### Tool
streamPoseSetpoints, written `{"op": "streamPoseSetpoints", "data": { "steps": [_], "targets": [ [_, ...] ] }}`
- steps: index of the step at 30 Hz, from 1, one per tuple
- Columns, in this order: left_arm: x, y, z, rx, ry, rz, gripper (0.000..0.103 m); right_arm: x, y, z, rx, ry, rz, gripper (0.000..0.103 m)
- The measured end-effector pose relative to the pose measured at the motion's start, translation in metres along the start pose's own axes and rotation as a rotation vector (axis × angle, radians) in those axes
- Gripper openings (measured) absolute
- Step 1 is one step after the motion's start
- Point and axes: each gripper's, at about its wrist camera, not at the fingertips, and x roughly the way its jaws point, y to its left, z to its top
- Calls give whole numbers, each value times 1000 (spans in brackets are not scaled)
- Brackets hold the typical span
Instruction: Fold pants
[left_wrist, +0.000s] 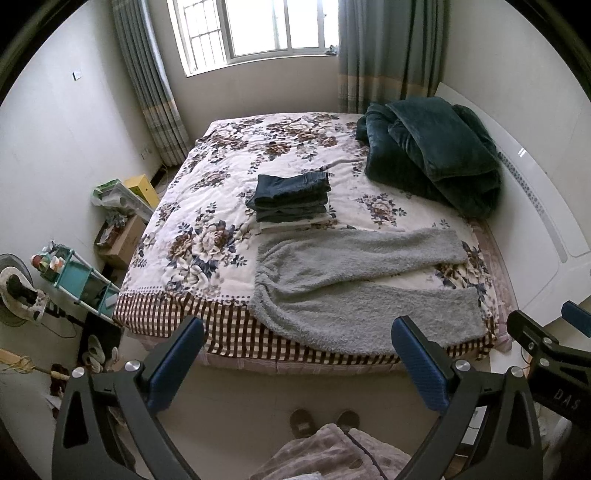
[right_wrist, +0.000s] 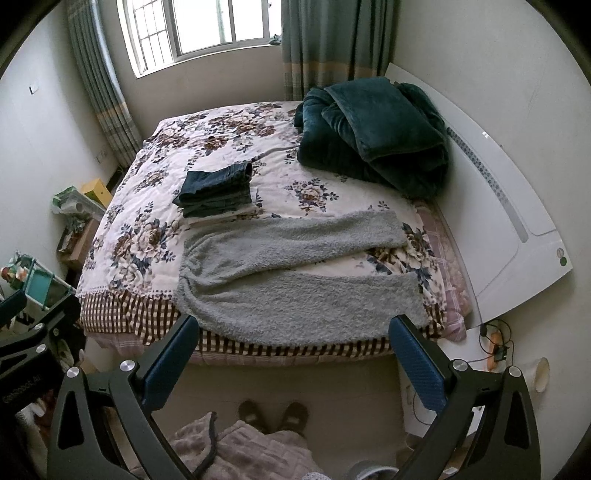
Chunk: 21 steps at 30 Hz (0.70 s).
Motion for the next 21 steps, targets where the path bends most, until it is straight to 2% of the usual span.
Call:
{"op": "streamPoseSetpoints", "data": {
  "steps": [13,21],
  "targets": [
    [8,8,-2,12,4,-16,103,-6,17,-4,39,10,-29,103],
    [61,7,9,55,31,-22,103,29,20,2,121,11,-85,103]
  ]
}}
